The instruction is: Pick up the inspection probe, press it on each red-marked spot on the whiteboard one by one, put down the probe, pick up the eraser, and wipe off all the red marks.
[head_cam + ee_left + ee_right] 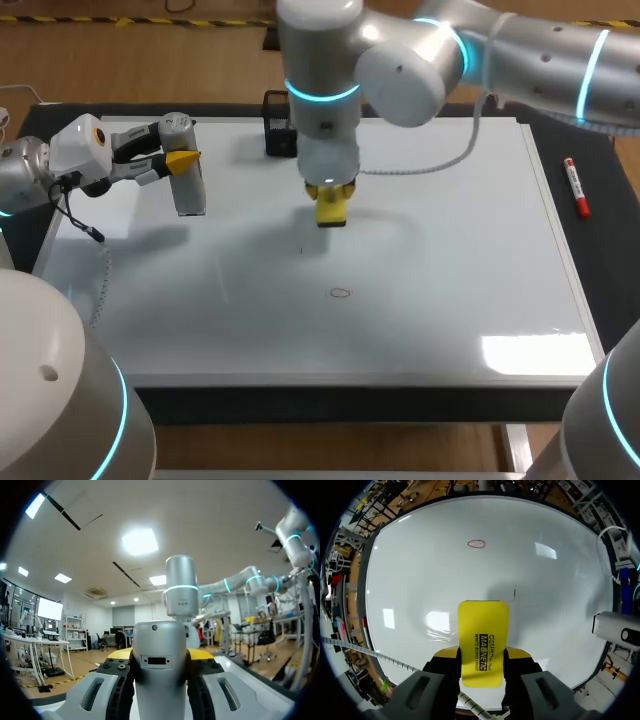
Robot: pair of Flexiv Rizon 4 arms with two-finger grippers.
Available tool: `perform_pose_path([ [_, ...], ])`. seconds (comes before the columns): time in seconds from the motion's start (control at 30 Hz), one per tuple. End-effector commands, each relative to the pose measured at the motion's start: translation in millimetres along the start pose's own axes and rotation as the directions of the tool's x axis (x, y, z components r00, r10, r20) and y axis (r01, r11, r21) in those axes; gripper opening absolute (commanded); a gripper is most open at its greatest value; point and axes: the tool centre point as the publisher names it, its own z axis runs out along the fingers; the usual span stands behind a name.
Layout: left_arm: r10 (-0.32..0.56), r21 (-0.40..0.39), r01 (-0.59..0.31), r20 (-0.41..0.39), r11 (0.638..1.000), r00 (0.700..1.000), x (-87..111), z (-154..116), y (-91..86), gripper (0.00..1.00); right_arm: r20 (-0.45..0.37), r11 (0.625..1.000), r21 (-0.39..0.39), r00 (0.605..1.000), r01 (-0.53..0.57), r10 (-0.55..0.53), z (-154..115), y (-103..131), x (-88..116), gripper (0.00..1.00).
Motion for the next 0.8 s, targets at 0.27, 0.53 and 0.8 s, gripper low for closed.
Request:
perform_pose_path([
  [0.27, 0.000, -0.003, 0.000, 0.002, 1.000, 1.000, 0.9, 0, -2.4, 0.00, -0.017, 0.995, -0.006, 0.995, -0.095, 0.095, -6, -24, 78, 0.00],
  [0.53, 0.000, -0.003, 0.000, 0.002, 1.000, 1.000, 0.9, 0, -2.4, 0.00, -0.010, 0.986, -0.041, 0.987, -0.163, 0.163, 2, -37, 109, 0.00],
  [0.8, 0.000, -0.003, 0.000, 0.002, 1.000, 1.000, 0.9, 0, -2.4, 0.00, -0.015, 0.984, -0.049, 0.985, -0.172, 0.171, 5, -42, 114, 0.00],
])
